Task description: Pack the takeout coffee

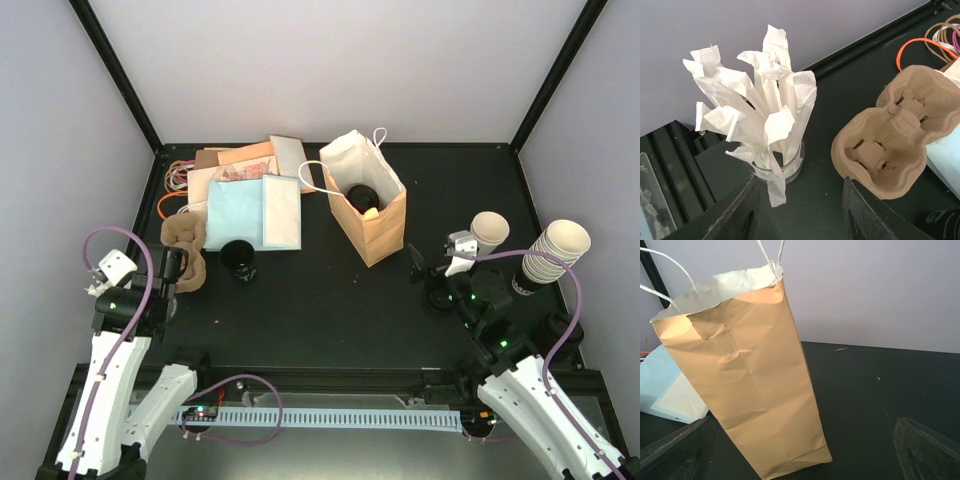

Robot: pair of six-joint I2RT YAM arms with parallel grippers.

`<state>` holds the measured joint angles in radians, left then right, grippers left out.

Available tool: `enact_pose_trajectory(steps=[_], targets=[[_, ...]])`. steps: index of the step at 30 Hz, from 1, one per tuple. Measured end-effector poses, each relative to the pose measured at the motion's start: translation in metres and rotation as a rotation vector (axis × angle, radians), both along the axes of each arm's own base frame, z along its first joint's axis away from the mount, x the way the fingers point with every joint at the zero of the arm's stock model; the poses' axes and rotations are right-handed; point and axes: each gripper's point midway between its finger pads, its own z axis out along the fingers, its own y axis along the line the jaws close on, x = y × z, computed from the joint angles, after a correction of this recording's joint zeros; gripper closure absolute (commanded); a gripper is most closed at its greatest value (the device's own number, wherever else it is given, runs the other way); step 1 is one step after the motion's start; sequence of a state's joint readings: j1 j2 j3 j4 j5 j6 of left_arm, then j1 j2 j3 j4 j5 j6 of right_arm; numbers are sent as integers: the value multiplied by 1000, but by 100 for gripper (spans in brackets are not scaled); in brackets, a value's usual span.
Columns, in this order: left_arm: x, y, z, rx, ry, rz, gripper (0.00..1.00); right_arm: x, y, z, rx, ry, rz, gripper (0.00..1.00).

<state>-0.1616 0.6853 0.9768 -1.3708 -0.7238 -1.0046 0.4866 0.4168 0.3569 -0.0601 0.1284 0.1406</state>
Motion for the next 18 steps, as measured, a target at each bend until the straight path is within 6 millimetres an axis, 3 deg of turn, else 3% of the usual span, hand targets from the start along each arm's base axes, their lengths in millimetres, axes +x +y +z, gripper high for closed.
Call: enact_pose_trajectory(steps=[11, 13, 18], targets=[[1, 4, -9, -25, -2, 45, 60, 0, 0, 0, 0, 0, 1, 0], [0, 5, -11, -30, 2, 50, 65, 0, 0, 0, 0, 0, 0, 0], [0, 6, -12, -39, -1, 60, 91, 0, 0, 0, 0, 0, 1, 0]])
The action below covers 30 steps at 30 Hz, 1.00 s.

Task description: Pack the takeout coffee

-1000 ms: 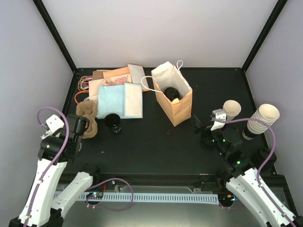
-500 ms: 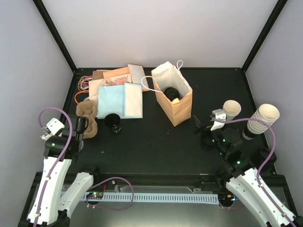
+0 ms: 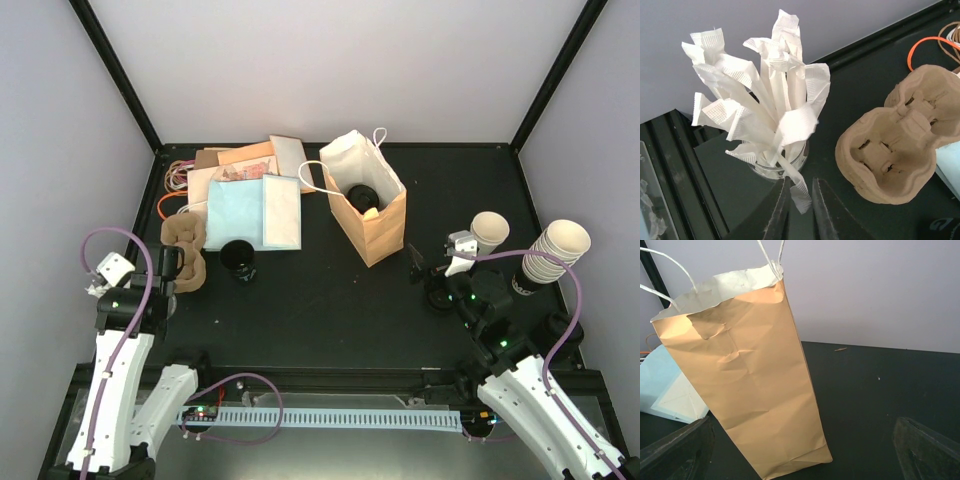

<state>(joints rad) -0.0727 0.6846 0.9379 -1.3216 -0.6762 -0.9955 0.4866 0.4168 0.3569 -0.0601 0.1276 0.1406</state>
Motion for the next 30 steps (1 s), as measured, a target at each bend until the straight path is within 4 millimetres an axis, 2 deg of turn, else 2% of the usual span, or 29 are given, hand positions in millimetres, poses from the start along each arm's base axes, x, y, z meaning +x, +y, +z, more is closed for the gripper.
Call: enact_pose_trajectory(steps=[2, 6, 10, 21, 30], targets=[[0, 0, 0, 0, 2, -2, 95, 0, 0, 0, 0, 1, 1, 0], [-1, -1, 1, -3, 5, -6, 97, 0, 1, -1, 0, 3, 6, 0], [-1, -1, 13, -6, -23, -8, 98, 0, 2, -2, -3, 8, 8, 0], [0, -3, 68, -16, -166, -34, 98, 1, 3, -4, -6, 15, 13, 0], [-3, -10, 126, -38, -305, -100, 99, 2, 6, -9, -13, 32, 25, 0]])
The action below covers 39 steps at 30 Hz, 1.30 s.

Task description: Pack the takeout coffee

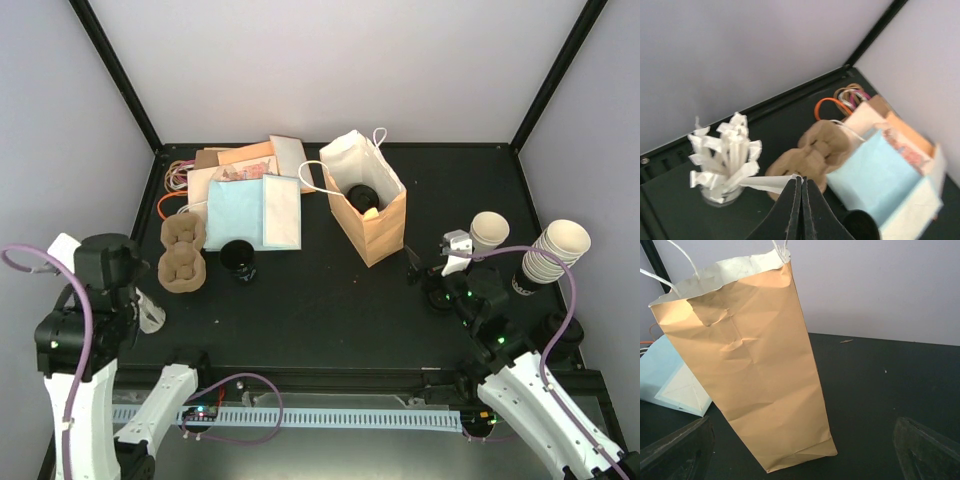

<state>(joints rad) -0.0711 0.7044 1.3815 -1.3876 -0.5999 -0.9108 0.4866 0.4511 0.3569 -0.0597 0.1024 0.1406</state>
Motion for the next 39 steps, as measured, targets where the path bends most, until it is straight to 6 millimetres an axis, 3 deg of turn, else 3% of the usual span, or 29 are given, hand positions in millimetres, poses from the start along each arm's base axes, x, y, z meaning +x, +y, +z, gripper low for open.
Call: enact_pose_trajectory(steps=[9, 16, 20, 27, 32, 36, 39], targets=[[-3, -31, 75, -71, -257, -215, 98, 1, 2, -4, -6, 15, 9, 0], [-12, -57, 117, -102, -488, -381, 98, 1, 3, -5, -6, 16, 15, 0], [6, -99, 137, -165, -650, -613, 98, 1, 3, -4, -6, 16, 15, 0], [65, -176, 156, -430, -746, -1010, 98, -3, 1, 5, 10, -15, 14, 0], [85, -197, 180, -493, -776, -1133, 98, -3, -1, 7, 15, -26, 6, 0], [83, -208, 204, -518, -839, -1202, 98, -3, -2, 8, 15, -29, -4, 0], [79, -229, 221, -550, -876, -1289, 99, -4, -3, 10, 17, -34, -6, 0]])
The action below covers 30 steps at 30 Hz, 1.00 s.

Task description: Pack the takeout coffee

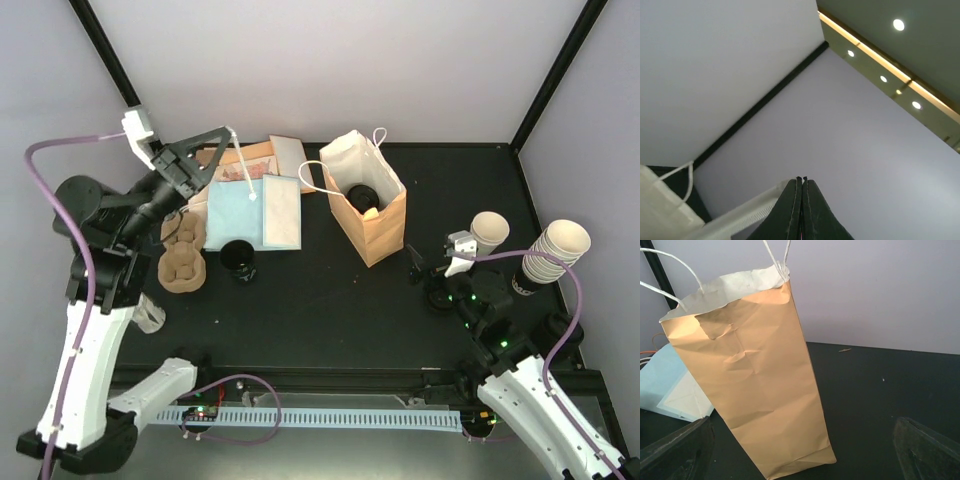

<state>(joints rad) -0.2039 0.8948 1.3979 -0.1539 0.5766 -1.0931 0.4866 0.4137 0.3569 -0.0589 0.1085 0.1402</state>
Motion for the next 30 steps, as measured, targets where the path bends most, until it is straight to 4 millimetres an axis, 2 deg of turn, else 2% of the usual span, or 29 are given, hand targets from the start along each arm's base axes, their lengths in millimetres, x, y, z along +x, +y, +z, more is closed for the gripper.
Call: enact_pose_trajectory(steps=[6, 11, 14, 20, 25, 30], targets=[[20, -52, 8, -10, -7, -120, 98, 0, -1, 1, 1, -4, -3, 0], [49, -98, 6, 20, 14, -166, 99, -2, -2, 5, 9, -17, -4, 0], [67, -118, -3, 35, 34, -176, 99, -3, -3, 8, 14, -27, -4, 0], [107, -145, -38, 71, 104, -158, 99, -4, -3, 9, 18, -34, -5, 0], [141, -170, -84, 125, 190, -158, 98, -4, -3, 8, 18, -34, -5, 0], [161, -183, -127, 168, 264, -159, 98, -4, -3, 8, 18, -35, -5, 0]])
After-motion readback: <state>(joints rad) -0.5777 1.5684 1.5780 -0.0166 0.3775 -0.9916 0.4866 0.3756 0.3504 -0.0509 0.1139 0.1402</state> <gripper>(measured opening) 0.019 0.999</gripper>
